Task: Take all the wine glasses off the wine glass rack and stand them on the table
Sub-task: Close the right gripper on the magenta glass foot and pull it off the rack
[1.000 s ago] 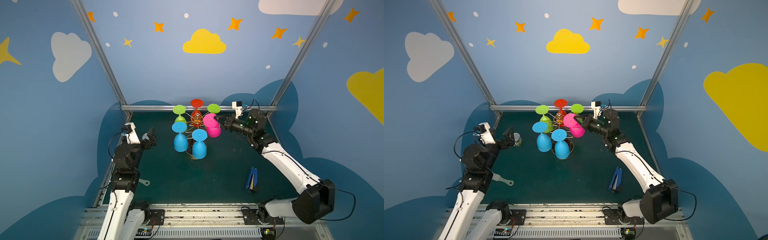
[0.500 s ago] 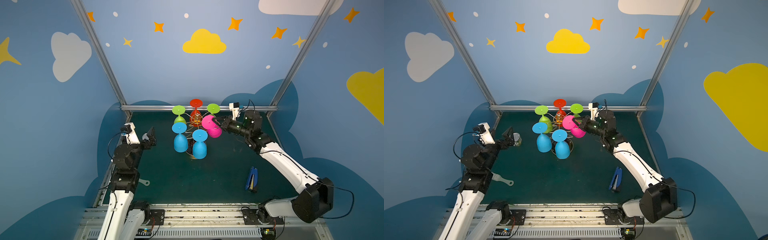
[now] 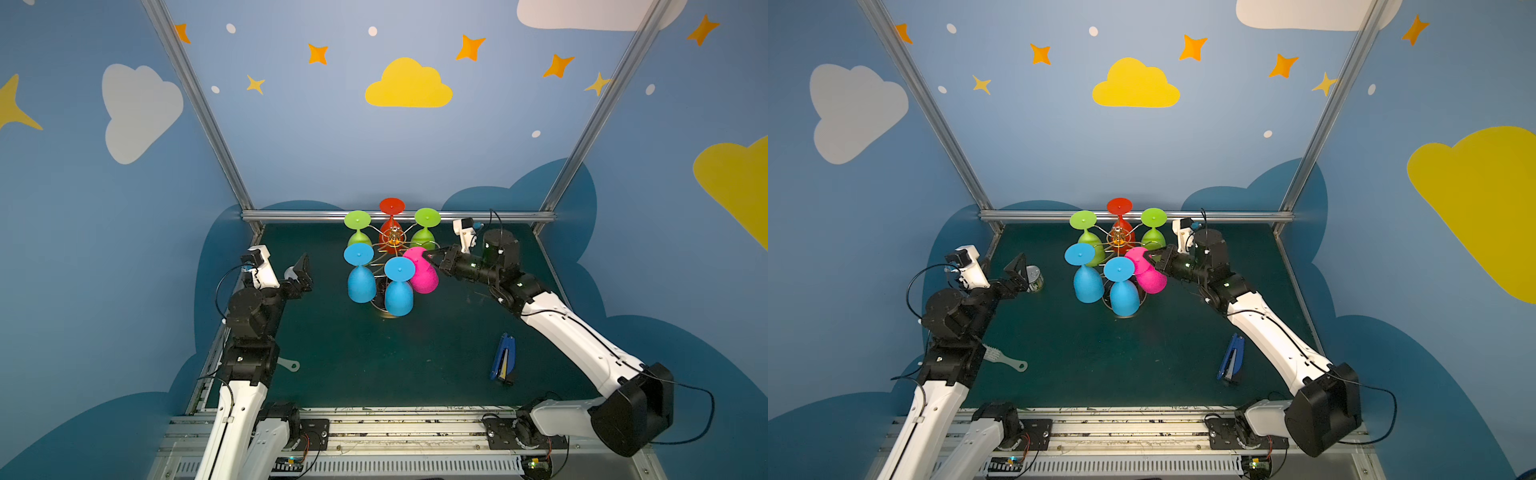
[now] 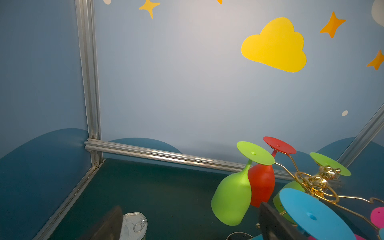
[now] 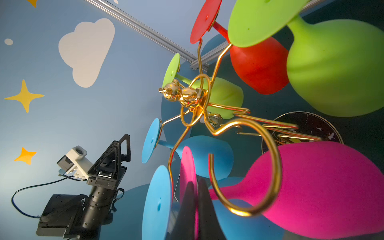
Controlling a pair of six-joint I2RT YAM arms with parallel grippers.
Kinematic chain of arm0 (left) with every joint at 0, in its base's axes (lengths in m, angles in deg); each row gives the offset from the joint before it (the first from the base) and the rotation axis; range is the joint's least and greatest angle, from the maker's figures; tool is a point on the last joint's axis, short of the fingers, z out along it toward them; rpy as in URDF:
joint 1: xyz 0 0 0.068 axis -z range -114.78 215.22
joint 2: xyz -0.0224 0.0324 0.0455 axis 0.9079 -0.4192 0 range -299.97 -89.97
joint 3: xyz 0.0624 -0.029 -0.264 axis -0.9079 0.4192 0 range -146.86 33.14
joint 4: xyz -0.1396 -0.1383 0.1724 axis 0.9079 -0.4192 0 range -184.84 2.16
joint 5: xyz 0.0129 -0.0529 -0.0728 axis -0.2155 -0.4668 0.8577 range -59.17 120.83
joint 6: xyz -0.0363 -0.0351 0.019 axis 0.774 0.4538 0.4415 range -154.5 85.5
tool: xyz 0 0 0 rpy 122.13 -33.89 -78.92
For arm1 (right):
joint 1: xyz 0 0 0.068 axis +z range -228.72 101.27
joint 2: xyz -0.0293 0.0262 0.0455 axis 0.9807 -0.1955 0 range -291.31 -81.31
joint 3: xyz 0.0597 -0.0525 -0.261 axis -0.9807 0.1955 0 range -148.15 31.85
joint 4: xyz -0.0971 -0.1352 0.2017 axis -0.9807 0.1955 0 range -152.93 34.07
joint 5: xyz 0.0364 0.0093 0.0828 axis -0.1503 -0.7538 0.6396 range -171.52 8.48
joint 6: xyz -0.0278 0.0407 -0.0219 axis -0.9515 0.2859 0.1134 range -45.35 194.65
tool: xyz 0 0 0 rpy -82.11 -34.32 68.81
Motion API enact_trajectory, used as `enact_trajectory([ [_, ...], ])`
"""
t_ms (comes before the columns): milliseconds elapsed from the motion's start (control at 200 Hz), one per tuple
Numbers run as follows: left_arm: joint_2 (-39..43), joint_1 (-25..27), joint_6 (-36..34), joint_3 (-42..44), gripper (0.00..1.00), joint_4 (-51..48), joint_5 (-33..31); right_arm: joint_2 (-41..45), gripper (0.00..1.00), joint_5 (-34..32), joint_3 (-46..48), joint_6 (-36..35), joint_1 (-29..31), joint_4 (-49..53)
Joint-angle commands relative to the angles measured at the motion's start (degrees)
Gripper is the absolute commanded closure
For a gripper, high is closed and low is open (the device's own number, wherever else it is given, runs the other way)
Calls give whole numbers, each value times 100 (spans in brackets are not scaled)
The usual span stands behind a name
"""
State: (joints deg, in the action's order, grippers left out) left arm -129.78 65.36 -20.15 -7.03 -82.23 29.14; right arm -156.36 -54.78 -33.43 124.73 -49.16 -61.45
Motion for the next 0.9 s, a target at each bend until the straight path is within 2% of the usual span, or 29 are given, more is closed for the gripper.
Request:
enact_trajectory([
  [0,53,-14,24,59,0,36,-40,369,100,-218,136,-155,24,36],
  [436,42,-14,36,53,0,10,-79,1418,100,-775,719,-459,-89,607],
  [621,68,-14,98,-57,1,-106,19,2142,100,-1123,1044,-711,-389,1002],
  [741,137,-22,462,-248,5,-390,479,2662,100,-1355,1078,-994,-640,1194],
  [896,166,-15,1134,-549,10,-449,1957,3085,100,-1582,860,-1513,-742,1343],
])
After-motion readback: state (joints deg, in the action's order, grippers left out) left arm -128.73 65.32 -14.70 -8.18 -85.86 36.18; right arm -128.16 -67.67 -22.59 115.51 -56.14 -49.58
